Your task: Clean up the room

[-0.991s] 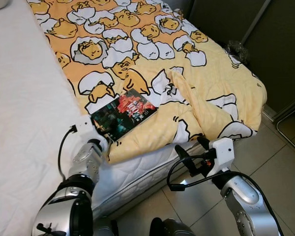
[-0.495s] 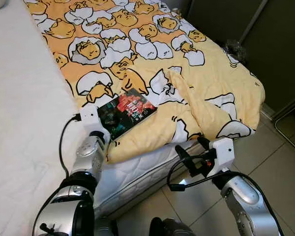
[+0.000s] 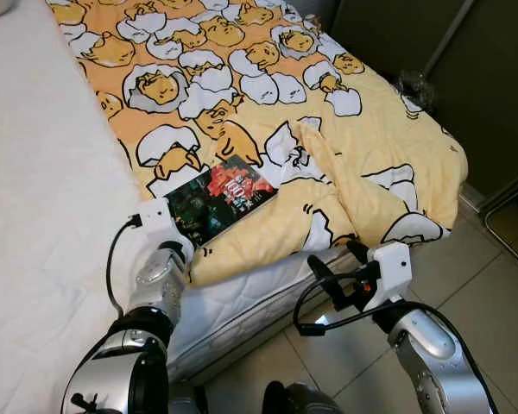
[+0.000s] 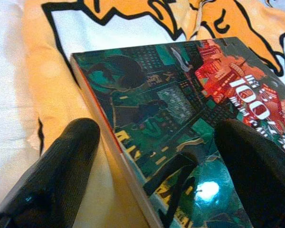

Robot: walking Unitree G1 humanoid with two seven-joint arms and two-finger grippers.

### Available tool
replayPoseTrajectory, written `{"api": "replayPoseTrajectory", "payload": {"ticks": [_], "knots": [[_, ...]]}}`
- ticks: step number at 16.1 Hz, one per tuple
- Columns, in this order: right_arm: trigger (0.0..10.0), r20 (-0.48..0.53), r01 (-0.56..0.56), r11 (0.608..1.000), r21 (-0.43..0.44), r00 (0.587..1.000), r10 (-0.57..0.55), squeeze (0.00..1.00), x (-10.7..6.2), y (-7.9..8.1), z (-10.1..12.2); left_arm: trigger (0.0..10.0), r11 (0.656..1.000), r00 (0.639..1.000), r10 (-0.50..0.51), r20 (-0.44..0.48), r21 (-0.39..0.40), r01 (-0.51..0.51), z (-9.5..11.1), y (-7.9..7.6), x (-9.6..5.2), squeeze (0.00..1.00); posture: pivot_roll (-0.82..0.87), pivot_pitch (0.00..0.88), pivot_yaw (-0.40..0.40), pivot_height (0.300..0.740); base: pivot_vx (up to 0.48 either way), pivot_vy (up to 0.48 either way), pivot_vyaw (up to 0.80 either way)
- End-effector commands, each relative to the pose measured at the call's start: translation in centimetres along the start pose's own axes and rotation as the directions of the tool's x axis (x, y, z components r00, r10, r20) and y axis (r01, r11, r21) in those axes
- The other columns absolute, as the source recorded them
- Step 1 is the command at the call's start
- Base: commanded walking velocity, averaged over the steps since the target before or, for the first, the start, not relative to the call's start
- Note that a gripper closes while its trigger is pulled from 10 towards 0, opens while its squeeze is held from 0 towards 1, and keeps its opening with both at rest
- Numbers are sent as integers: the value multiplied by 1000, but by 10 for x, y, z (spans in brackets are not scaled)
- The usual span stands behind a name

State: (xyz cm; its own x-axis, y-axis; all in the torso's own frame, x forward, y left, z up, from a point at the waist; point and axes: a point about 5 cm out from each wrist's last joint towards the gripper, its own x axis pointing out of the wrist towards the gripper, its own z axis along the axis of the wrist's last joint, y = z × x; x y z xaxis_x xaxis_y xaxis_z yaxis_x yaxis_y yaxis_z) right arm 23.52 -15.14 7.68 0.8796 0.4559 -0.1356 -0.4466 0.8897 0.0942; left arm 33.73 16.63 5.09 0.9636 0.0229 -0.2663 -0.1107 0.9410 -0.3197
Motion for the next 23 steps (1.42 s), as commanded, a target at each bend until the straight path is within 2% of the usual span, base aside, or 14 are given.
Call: {"api": "replayPoseTrajectory", "payload": {"ticks": [1, 3, 7, 8, 9, 10, 12, 13, 16, 17, 19, 21, 23], "knots": [[10000, -16, 15, 1000, -10, 1000, -15, 0, -4, -5, -1, 10000, 1000, 1000, -11, -28, -14, 10, -5, -4, 0, 0, -154, 118, -98, 740, 0, 0, 0], [10000, -17, 15, 1000, -10, 1000, -15, 0, -4, -5, -1, 10000, 1000, 999, -25, -41, -7, 24, -7, -8, 1, 0, -162, 119, -98, 740, 0, 0, 0], [10000, -20, 11, 1000, -9, 1000, -12, 0, -5, -4, -2, 10000, 995, 995, -39, -87, -92, 31, -11, -14, 3, 0, -167, 121, -98, 740, 0, 0, 0], [10000, -20, 14, 1000, -8, 1000, -14, 0, -5, -4, -2, 10000, 987, 986, -56, -155, -156, 31, -21, -18, 1, 0, -169, 121, -98, 740, 0, 0, 0], [10000, -21, 14, 1000, -8, 1000, -14, 0, -5, -4, -2, 10000, 985, 983, -55, -175, -168, 26, -24, -18, 1, 0, -170, 122, -99, 740, 0, 0, 0], [10000, -23, 14, 1000, -7, 1000, -14, 0, -5, -4, -3, 10000, 970, 979, -42, -200, -241, -8, -29, -19, -1, 0, -170, 122, -99, 740, 0, 0, 0], [10000, -24, 14, 1000, -7, 1000, -14, 0, -5, -5, -3, 10000, 955, 981, -44, -189, -295, -14, -29, -20, 0, 0, -172, 122, -99, 740, 0, 0, 0], [10000, -25, 12, 1000, -6, 1000, -12, 0, -5, -3, -3, 0, 952, 982, -53, -180, -306, -5, -28, -23, 0, 0, -172, 122, -100, 740, 0, 0, 0], [10000, -24, 10, 1000, -6, 1000, -11, 0, -5, -2, -3, 0, 935, 985, -83, -150, -355, 25, -24, -28, 3, 0, -174, 122, -98, 740, 0, 0, 0], [10000, -24, 12, 1000, -7, 1000, -13, 0, -5, -2, -3, 0, 944, 989, -108, -106, -324, 68, -15, -30, 5, 0, -174, 122, -97, 740, 0, 0, 0], [10000, -24, 13, 1000, -5, 1000, -13, 0, -6, -2, -3, 0, 938, 988, -131, -82, -333, 96, -13, -31, 5, 0, -170, 121, -97, 740, 0, 0, 0], [10000, -25, 11, 1000, -2, 1000, -11, 0, -5, -1, -3, 0, 912, 980, -182, -80, -385, 138, -19, -38, 3, 0, -168, 118, -98, 740, 0, 0, 0], [10000, -26, 10, 1000, -2, 1000, -10, 0, -6, -2, -3, 0, 896, 975, -195, -105, -424, 134, -26, -41, 1, 0, -170, 111, -99, 740, 0, 0, 0]]}}
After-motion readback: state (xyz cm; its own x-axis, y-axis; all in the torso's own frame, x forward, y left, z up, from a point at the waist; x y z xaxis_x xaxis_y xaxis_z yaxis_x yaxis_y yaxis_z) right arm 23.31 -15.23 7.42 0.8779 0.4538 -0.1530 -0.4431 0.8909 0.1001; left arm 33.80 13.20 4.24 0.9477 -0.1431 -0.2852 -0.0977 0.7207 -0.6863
